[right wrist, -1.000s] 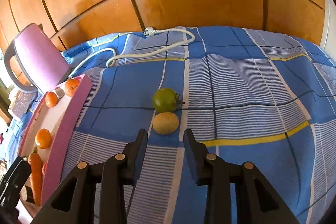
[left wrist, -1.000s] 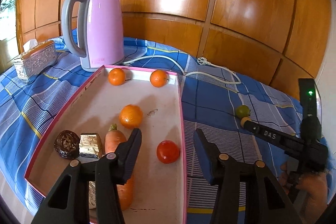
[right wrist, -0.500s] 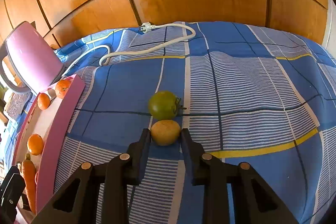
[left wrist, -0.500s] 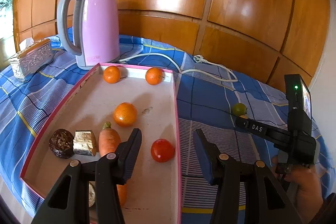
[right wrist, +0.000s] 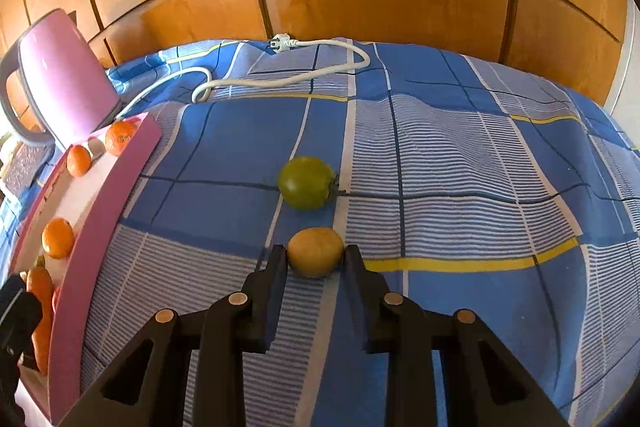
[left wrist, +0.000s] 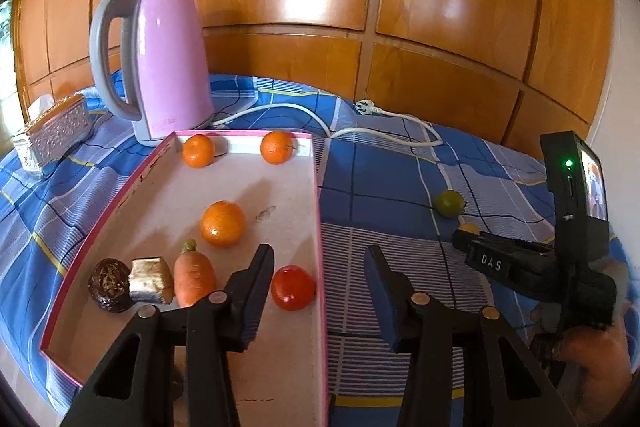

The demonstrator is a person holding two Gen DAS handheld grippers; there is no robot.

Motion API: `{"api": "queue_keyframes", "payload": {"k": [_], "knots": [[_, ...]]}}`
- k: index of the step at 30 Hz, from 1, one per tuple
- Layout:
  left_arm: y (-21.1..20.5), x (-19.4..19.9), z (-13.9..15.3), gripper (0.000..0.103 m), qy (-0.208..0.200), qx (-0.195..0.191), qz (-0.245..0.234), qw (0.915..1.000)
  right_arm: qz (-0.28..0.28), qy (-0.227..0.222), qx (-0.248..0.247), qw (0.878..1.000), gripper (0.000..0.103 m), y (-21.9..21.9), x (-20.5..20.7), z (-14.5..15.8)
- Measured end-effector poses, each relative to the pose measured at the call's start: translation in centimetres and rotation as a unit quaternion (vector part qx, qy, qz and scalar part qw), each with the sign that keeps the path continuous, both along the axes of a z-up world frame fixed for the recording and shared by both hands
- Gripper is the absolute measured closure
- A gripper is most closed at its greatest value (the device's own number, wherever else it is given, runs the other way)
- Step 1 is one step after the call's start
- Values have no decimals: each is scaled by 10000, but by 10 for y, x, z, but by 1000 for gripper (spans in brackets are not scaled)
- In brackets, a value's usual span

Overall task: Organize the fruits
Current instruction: 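Close the right tool on the yellow fruit while the left tool grasps the green fruit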

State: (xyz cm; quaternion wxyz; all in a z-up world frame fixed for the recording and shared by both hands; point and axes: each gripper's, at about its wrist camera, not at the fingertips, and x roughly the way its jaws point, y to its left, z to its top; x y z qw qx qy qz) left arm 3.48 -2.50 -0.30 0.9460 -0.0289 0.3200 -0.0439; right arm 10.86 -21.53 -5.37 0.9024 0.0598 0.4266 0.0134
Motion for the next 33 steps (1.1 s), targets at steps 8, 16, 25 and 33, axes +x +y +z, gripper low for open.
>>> {"api": "queue_keyframes", "payload": {"k": [8,16,25,33], "knots": [[-18,15,-3,67,158,-42,-147,9998,-73,2,-65,10000,74,-3,-5,1],[-53,43,-14,72,427,-44,-465,9980,-250,10,-191,9995,74,-9,-7,1],[-81,80,-25,78,697,-134,-703,9950,-511,-5,-91,9986,74,-25,-5,1],[-95,112,-25,78,842,-360,-951,9912,-727,-36,-11,9973,74,-38,0,0]]}}
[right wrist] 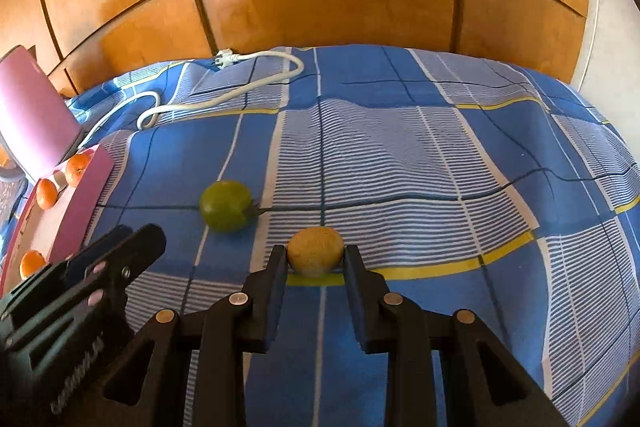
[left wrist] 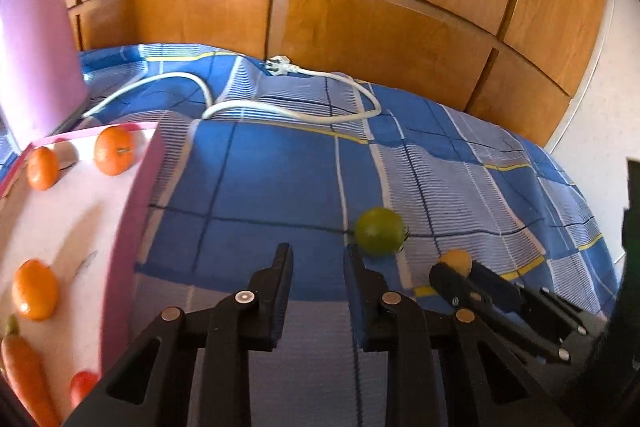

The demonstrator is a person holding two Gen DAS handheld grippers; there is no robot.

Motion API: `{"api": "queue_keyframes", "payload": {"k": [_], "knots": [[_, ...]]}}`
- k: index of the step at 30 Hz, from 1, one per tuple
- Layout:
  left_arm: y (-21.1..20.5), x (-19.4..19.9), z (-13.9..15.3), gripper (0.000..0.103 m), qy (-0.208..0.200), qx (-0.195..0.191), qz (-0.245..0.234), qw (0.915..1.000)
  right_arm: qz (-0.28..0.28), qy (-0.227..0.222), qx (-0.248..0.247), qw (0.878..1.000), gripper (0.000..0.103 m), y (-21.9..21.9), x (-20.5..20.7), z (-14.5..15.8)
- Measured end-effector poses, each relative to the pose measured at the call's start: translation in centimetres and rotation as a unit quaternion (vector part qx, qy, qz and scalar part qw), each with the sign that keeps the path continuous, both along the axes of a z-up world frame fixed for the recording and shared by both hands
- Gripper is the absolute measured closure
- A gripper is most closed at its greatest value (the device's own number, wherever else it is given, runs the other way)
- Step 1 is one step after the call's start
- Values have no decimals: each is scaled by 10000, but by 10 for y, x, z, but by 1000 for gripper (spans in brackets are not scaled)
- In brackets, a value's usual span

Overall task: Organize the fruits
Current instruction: 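Close the right tool on the yellow fruit while the left tool grasps the green fruit, then carry the green fruit over the tray with the left tool while the right tool lifts the yellow fruit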

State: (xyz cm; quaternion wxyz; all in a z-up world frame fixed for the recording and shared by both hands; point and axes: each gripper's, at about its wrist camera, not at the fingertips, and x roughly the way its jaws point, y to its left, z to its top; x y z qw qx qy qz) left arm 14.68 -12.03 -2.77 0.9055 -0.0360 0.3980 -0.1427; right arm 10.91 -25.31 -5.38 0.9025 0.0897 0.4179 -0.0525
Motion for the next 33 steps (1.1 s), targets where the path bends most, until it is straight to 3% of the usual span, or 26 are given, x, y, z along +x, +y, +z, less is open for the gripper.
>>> {"api": "queue_keyframes", "payload": {"k": [5,9,22,24,26,33], "knots": [[-8,8,-2,78,89,-157,-206,9996,-89,-28,-131,9999,74,-5,1,0],[-13,10,-2,71,125,-332,-354,9987,-241,-60,-65,9997,74,-14,-2,1],[-40,25,-7,61,267,-250,-643,9973,-305,28,-59,9995,74,-17,-2,-1],[-42,28,-10,61,321,-222,-573,9976,-311,29,-53,9995,74,-18,-2,-2],[-40,30,-14,70,425,-212,-495,9976,-302,25,-42,9995,74,-18,-1,-3],[-12,16,-13,70,421,-316,-84,9986,-254,17,73,9996,74,-21,0,-6]]}}
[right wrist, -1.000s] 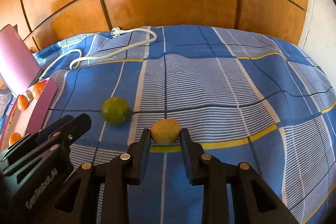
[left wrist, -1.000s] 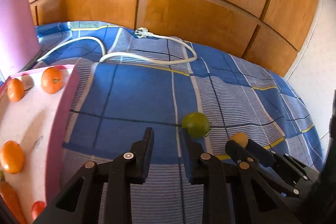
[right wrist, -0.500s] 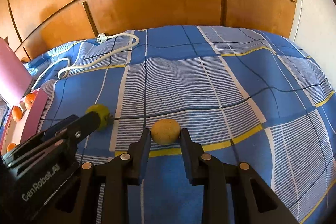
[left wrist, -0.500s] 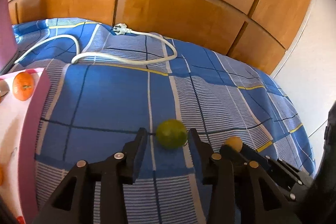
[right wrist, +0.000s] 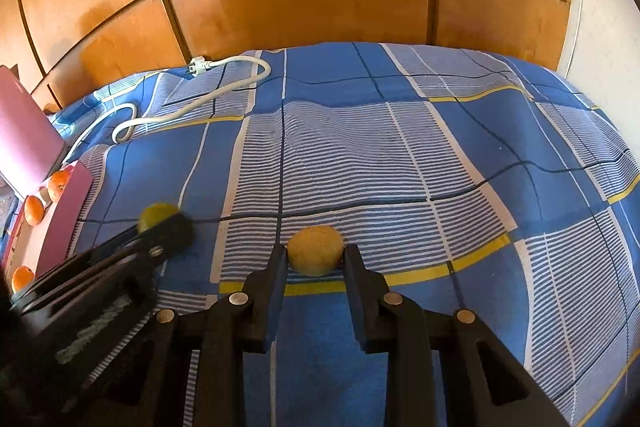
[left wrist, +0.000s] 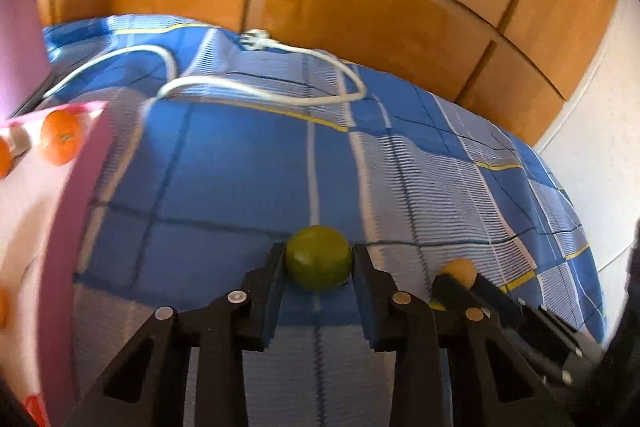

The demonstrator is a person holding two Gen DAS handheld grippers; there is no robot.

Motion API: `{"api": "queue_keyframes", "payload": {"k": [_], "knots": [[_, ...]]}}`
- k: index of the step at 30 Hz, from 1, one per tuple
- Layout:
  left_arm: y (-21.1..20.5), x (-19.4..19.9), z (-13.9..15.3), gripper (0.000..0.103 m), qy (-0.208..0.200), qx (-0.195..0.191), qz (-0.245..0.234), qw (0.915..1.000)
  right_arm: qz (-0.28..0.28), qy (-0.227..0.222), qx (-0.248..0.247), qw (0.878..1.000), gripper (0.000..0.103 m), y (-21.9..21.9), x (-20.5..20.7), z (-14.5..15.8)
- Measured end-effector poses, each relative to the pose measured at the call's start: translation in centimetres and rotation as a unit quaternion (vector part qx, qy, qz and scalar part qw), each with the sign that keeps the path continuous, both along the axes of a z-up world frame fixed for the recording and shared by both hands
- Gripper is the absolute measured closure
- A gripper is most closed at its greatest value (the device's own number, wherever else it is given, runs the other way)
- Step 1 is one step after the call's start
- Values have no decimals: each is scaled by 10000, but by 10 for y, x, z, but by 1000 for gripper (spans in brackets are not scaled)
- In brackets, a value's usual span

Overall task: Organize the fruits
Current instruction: 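Carry the green fruit over the tray with the left tool while the right tool lifts the yellow fruit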

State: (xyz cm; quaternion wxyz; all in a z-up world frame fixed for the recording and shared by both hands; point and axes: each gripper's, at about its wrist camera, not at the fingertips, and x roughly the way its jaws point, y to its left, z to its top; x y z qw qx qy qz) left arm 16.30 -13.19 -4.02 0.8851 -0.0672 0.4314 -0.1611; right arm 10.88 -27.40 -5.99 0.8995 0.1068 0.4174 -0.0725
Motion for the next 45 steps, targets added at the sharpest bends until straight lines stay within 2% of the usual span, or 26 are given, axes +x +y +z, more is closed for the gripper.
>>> {"api": "queue_keyframes", "payload": {"k": [3,11,19,22,40,45], "knots": [[15,-18,5,70,-115,127,83,9998,25,9,-23,10000,74,1,0,-1],[45,-78,20,70,-750,618,140,9952,28,-4,-76,10000,74,4,-6,0],[66,-117,20,70,-797,591,508,9938,380,80,-339,9987,75,29,-22,2],[68,-125,23,70,-900,622,543,9925,546,115,-413,9976,75,38,-31,3],[92,-143,30,70,-934,471,986,9896,1131,206,-695,9909,75,69,-49,3],[94,-149,33,70,-1045,483,1018,9881,1144,192,-538,9918,74,68,-50,1]]}}
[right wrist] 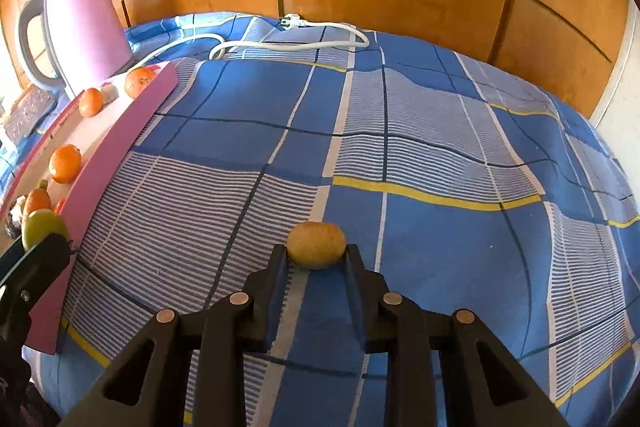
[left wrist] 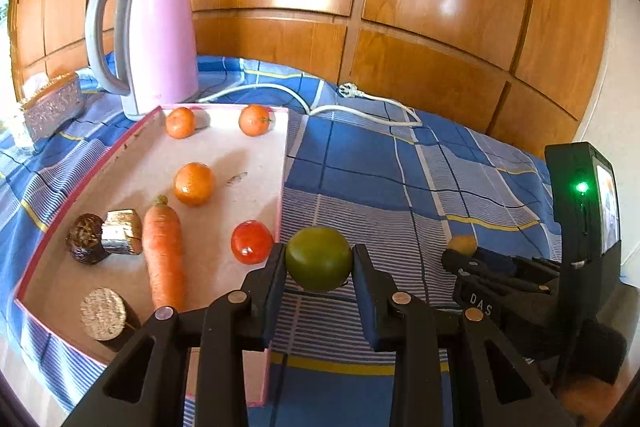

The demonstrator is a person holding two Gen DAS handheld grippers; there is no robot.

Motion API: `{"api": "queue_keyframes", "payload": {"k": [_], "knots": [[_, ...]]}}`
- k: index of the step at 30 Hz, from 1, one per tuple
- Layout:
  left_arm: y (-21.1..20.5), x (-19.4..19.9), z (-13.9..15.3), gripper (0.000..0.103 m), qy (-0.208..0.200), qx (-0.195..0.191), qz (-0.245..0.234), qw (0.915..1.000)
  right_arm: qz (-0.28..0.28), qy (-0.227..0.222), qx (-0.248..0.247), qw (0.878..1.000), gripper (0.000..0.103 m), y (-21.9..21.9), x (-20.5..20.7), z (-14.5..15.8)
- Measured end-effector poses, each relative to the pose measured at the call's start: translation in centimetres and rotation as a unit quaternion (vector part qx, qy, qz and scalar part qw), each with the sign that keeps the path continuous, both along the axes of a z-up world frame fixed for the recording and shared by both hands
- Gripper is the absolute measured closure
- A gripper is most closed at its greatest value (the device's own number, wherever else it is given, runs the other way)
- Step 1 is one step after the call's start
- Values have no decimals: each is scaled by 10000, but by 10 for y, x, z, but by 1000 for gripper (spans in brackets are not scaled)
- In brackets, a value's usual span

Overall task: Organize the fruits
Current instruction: 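Carry the green fruit over the tray with the left tool while the right tool lifts the yellow fruit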

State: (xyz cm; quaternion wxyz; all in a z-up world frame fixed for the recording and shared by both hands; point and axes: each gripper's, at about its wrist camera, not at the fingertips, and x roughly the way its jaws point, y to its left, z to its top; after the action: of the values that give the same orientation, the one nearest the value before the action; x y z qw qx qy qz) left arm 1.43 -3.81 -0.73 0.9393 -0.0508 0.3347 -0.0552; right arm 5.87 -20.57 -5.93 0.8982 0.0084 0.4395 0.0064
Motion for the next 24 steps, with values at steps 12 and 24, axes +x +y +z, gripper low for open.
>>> {"api": "queue_keyframes", "payload": {"k": [12,24], "knots": [[20,-14,11,70,-319,-124,431,9985,-8,-107,-78,9999,75,2,0,1],[46,-16,11,70,-303,-318,880,9952,234,-162,-133,9995,75,12,-3,4]]}}
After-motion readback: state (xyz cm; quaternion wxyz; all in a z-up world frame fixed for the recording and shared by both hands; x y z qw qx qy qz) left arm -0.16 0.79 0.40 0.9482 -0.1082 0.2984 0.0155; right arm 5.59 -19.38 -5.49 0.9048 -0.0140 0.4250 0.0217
